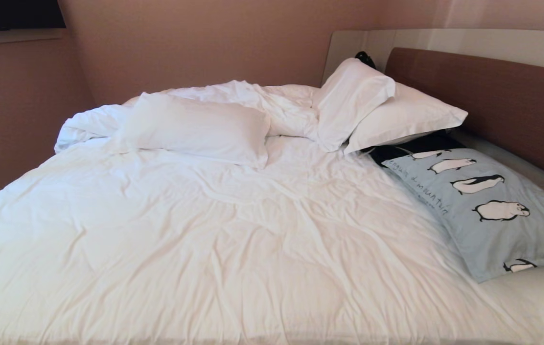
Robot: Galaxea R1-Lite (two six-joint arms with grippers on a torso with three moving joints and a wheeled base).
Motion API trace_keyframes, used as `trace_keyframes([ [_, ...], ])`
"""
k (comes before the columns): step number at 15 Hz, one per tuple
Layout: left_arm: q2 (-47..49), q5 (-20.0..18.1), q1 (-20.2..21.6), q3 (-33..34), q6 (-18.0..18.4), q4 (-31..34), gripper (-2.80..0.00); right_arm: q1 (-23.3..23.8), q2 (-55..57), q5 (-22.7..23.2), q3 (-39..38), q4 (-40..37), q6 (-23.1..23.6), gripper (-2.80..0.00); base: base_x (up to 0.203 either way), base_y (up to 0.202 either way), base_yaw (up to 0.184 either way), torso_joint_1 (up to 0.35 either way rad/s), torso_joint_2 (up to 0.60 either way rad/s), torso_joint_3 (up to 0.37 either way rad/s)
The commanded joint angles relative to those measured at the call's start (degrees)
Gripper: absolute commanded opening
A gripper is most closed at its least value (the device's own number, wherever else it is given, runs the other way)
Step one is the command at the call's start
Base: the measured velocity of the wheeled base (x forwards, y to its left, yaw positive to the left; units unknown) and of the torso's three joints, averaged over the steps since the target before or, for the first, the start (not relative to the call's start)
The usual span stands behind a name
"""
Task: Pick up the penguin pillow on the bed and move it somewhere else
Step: Pick up the pillow
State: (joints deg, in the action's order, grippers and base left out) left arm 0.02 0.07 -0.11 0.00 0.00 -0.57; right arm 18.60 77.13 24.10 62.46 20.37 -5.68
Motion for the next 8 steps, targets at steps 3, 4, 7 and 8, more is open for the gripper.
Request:
trace_keyframes([
  [3, 0.0, 0.0, 0.0, 0.0, 0.0, 0.0, -2.8, 0.6, -19.7, 3.1, -11.1, -13.7, -0.3, -2.8, 0.0, 0.0, 0.0, 0.0, 0.0, 0.0],
  [4, 0.0, 0.0, 0.0, 0.0, 0.0, 0.0, -2.8, 1.4, -23.9, 3.7, -14.4, -15.1, -0.5, -2.8, 0.0, 0.0, 0.0, 0.0, 0.0, 0.0],
  [7, 0.0, 0.0, 0.0, 0.0, 0.0, 0.0, -2.8, 2.3, -34.6, 7.7, -20.8, -17.3, -1.1, -2.8, 0.0, 0.0, 0.0, 0.0, 0.0, 0.0],
  [8, 0.0, 0.0, 0.0, 0.0, 0.0, 0.0, -2.8, 2.4, -37.7, 10.3, -21.8, -18.6, -1.9, -2.8, 0.0, 0.0, 0.0, 0.0, 0.0, 0.0],
])
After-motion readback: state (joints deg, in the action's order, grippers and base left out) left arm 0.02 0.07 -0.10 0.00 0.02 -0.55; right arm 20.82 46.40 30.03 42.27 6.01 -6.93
